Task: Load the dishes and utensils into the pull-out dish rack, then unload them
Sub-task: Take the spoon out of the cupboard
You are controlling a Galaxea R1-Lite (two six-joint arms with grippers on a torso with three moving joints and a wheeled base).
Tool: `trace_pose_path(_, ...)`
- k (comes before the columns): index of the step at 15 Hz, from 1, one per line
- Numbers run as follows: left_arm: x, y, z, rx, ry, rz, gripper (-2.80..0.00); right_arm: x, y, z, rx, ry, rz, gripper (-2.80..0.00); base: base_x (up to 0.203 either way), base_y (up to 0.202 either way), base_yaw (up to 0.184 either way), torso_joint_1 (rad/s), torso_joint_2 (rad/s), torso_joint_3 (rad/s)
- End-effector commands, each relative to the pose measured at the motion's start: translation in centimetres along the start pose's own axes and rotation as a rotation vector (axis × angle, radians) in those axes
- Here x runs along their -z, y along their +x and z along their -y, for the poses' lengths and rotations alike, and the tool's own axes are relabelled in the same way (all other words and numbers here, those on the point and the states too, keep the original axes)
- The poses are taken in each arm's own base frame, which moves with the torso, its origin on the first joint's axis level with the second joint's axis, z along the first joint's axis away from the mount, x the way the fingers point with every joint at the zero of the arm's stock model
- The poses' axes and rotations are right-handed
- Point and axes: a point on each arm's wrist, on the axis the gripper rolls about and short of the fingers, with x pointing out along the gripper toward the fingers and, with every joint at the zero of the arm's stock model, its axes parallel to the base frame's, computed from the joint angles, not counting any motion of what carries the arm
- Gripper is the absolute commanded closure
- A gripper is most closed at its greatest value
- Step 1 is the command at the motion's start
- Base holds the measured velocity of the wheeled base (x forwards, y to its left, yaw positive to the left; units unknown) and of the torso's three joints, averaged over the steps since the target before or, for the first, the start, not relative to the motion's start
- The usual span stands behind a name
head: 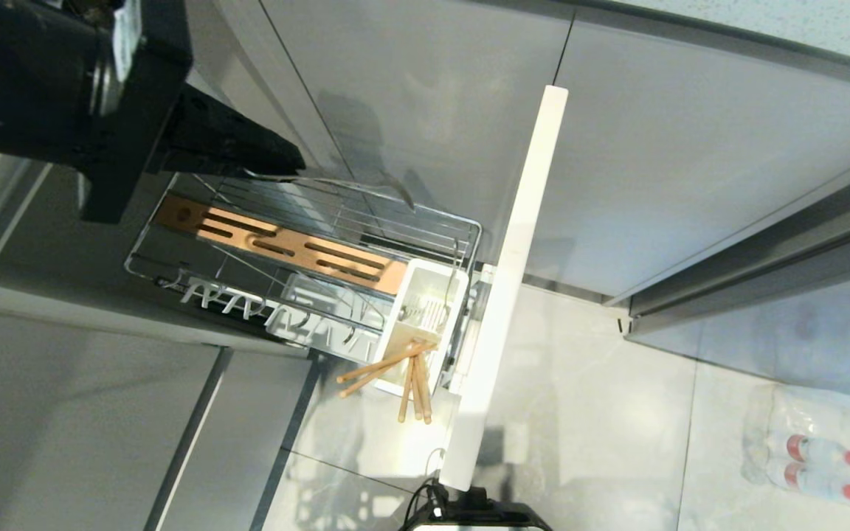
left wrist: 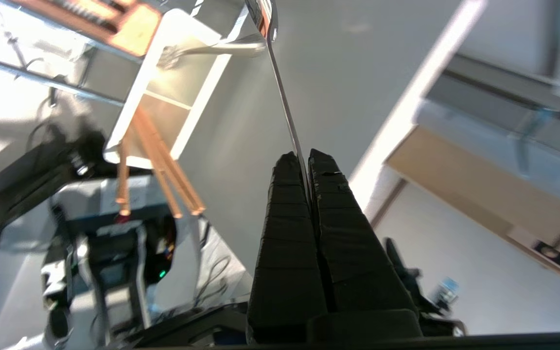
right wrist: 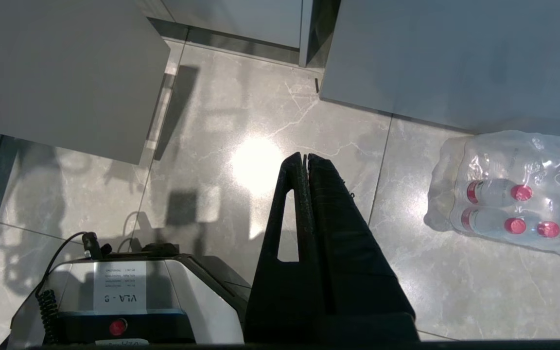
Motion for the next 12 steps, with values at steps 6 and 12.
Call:
trace_pose_path(6, 0.5, -6.4, -0.1, 0.126, 0.122, 0.085, 0.0, 0.0, 0.0, 0.0, 0.0, 0.001, -0.001, 0.0, 0.0, 0.0, 0.0, 0.0, 0.0, 0.0)
trace_pose_path(12, -0.1, -11.7, -0.5, 0.176, 0.32, 0.346, 0.0, 0.0, 0.0, 0.0, 0.0, 0.001, -0.001, 0.0, 0.0, 0.0, 0.0, 0.0, 0.0, 0.0)
